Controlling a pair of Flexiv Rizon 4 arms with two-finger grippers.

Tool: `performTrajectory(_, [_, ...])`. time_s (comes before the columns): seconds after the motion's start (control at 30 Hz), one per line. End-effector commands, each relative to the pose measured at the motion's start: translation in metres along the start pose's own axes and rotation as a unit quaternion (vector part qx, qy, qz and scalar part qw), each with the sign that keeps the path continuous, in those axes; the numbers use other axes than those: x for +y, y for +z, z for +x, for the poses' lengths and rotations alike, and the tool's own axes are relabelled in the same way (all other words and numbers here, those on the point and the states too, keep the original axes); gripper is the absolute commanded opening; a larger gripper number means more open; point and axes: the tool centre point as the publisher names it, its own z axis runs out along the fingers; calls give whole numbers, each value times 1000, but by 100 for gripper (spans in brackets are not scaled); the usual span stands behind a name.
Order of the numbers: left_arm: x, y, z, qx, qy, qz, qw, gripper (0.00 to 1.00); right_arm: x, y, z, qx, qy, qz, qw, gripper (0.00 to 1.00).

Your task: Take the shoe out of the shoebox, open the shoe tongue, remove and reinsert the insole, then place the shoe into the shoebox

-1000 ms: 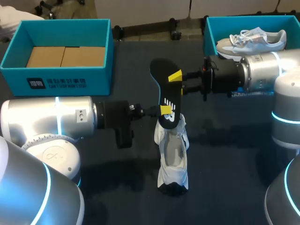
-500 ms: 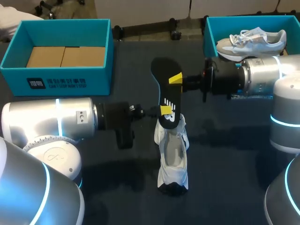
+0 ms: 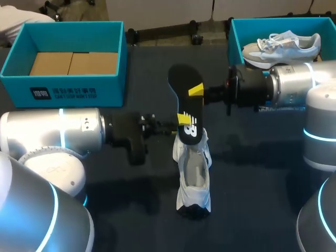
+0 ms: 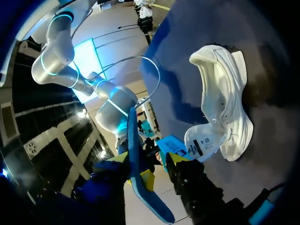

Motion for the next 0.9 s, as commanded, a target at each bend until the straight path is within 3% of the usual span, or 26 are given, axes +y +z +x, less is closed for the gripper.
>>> performTrajectory(0.03, [4, -35, -3, 11, -19, 19, 1000, 100, -2, -3, -6, 0, -2, 1, 1000, 0])
performTrajectory(0.37, [17, -77, -6, 111, -109, 73, 985, 100, -8, -3, -24, -10, -31, -6, 999, 0])
performTrajectory(0.4, [21, -81, -8, 122, -117, 92, 981, 100, -7, -3, -26, -17, -30, -11, 999, 0])
performTrajectory(0.7, [62, -95, -23, 224, -161, 116, 954, 100, -9, -2, -29, -13, -27, -15, 999, 0])
performTrajectory(0.83, [77, -96, -26, 278, -184, 160, 929, 100, -9, -2, -29, -13, -27, -15, 999, 0])
performTrajectory(0.9, [79, -96, -27, 284, -183, 158, 928, 100, -9, -2, -29, -13, -27, -15, 999, 0])
